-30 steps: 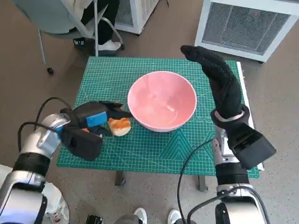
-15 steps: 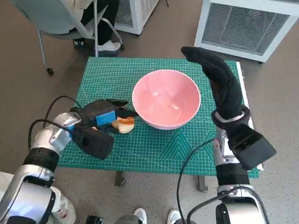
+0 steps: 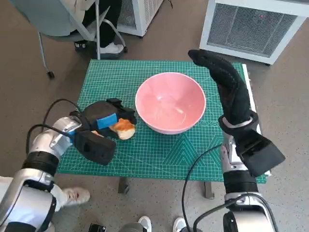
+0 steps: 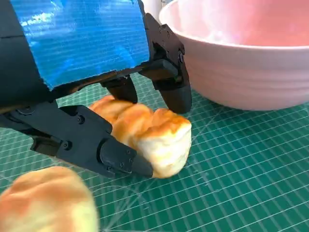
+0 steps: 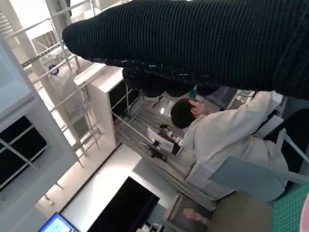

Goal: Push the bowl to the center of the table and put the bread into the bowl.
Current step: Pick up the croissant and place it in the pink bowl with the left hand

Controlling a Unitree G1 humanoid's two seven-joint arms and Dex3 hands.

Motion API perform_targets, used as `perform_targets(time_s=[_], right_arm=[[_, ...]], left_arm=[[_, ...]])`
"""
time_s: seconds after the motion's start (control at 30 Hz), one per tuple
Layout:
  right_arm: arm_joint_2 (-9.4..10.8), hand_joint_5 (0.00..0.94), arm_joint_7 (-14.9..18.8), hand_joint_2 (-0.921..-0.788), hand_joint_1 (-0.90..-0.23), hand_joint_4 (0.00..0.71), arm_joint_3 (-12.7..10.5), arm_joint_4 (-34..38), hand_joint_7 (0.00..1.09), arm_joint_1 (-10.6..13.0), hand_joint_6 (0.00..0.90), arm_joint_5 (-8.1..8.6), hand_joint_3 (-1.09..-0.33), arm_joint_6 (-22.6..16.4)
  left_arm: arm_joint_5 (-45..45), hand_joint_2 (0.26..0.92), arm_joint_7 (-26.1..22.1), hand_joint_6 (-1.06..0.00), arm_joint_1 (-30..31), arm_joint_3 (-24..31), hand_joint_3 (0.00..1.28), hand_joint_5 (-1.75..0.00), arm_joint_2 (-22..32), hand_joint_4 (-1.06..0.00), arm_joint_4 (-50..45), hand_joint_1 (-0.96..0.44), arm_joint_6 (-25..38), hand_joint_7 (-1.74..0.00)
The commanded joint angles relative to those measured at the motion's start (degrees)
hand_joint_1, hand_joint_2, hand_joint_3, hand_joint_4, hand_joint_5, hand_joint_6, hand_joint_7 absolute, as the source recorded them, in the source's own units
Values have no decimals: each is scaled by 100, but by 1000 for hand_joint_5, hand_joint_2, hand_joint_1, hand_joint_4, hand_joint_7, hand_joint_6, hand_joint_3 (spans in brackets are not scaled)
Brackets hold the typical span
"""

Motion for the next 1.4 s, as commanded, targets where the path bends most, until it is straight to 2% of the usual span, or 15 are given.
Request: perform_targets(time_s=[0.03,0.2,0.37,0.6,0.87,1.1,1.4], right_arm=[[-19,41,-60,-921,-546,312,22,80,742,136,-1,-76,-802,17],[-36,43,-59,-921,-546,310,12,91,741,128,-1,-67,-804,43],[-44,46,-54,-921,-554,310,9,85,741,130,-1,-61,-801,40],[-60,49,-4,-921,-559,309,4,102,742,124,-1,-13,-805,40],[-74,53,98,-921,-568,306,12,55,733,123,-1,119,-803,54],[-97,57,183,-921,-575,305,-17,60,729,119,-1,227,-798,23],[-124,58,244,-921,-560,297,-61,68,728,168,-1,336,-793,-16]], left_arm=[[-395,921,-375,-622,-25,307,176,-1510,317,-482,-133,0,-67,-1038],[-1074,921,-885,-641,2,789,163,-1499,523,-489,-679,0,-109,-1021],[-1824,921,-1289,-634,147,1291,145,-1376,615,-514,-1481,0,54,-1128],[-2429,921,-1253,-626,224,1800,130,-1255,446,-548,-2595,0,298,-1224],[-2544,920,-1161,-649,-211,1851,110,-1166,-135,-577,-3083,0,380,-1257],[-1887,920,-945,-690,-885,1466,77,-1134,-732,-611,-2459,1,249,-1210],[-967,920,-483,-662,-1616,881,103,-1142,-1162,-583,-1139,0,125,-1258]])
